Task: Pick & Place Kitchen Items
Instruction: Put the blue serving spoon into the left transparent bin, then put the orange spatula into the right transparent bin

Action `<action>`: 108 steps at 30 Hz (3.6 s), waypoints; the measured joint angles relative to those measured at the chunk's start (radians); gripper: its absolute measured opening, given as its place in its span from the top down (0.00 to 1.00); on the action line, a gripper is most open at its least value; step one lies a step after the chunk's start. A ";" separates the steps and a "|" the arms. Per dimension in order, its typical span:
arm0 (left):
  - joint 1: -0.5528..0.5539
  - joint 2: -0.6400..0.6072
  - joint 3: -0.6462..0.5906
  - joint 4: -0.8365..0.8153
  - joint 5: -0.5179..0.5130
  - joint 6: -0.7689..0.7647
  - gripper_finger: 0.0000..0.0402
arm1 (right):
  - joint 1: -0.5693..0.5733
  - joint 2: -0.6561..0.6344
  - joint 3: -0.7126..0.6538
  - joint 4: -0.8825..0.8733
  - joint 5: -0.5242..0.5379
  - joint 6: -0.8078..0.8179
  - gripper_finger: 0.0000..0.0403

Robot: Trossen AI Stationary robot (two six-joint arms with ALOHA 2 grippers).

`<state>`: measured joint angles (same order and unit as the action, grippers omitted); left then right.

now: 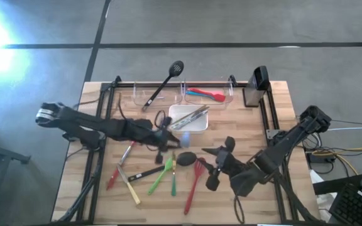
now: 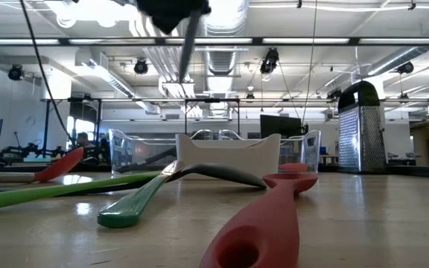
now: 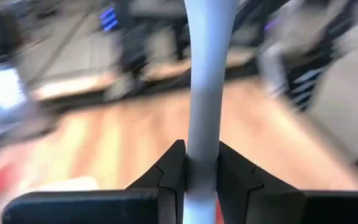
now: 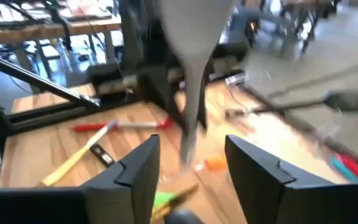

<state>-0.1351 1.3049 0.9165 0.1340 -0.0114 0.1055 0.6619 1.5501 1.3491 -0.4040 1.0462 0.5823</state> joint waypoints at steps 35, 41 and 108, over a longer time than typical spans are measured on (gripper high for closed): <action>0.861 0.180 0.084 -0.425 -0.021 0.141 0.85 | -0.122 0.002 -0.111 -0.274 0.056 0.254 0.56; 0.868 0.231 0.081 -0.466 -0.023 0.121 0.85 | -0.122 0.001 -0.117 -0.278 0.052 0.256 0.58; 0.295 -0.051 0.005 -0.601 0.039 -0.485 0.32 | -0.141 0.001 -0.121 -0.277 0.042 0.283 0.58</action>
<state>0.1602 1.2537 0.9212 -0.4675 0.0280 -0.3794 0.5209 1.5514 1.2278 -0.6811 1.0879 0.8652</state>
